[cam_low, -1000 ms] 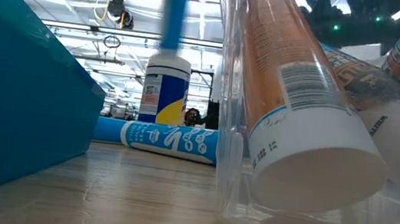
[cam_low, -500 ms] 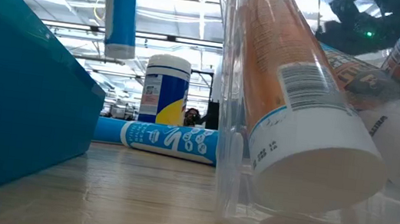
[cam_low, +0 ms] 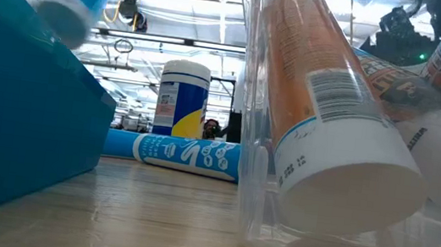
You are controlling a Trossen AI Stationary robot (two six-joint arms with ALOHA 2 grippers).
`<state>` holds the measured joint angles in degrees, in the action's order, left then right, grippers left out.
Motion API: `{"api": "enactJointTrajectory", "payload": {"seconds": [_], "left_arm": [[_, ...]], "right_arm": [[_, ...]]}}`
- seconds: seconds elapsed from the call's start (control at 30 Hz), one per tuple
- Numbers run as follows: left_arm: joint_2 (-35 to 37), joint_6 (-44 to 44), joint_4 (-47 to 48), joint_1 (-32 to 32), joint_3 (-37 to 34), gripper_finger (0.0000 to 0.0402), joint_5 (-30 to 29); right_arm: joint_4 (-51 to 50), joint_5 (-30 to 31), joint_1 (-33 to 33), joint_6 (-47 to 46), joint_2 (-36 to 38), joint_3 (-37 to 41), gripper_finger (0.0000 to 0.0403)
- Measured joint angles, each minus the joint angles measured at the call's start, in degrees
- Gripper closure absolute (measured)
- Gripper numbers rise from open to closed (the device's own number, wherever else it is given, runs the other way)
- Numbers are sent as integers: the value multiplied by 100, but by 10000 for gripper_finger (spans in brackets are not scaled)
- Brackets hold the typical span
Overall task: Pick & place silicon tubes, Sealant and Lysol wipes
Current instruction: Put the right blue sealant into the blue bin
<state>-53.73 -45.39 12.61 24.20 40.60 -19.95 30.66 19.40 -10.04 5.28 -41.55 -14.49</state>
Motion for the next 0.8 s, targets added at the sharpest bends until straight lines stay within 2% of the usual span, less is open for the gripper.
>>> {"api": "enactJointTrajectory", "payload": {"seconds": [0.07, 0.13, 0.27, 0.37, 0.57, 0.8], "left_arm": [[-308, -485, -104, 355, 0, 192, -192], [-668, -842, -256, 699, -2, 192, -628], [-1435, -1254, -1110, 1241, -2, 192, -1559], [-1982, -1469, -1880, 1491, 9, 192, -1907], [-2907, -2042, -2495, 1729, 0, 192, -2109], [-3157, -2527, -2658, 1775, 0, 192, -2063]], "right_arm": [[249, 0, 0, -11, 1, 99, 39], [435, 0, 0, -13, 14, 167, 39], [667, -2, 0, -12, 10, 185, 39], [877, -15, 0, -11, -18, 185, 39], [930, -20, 0, -11, -16, 182, 39], [944, -42, 0, -11, -12, 182, 39]]}}
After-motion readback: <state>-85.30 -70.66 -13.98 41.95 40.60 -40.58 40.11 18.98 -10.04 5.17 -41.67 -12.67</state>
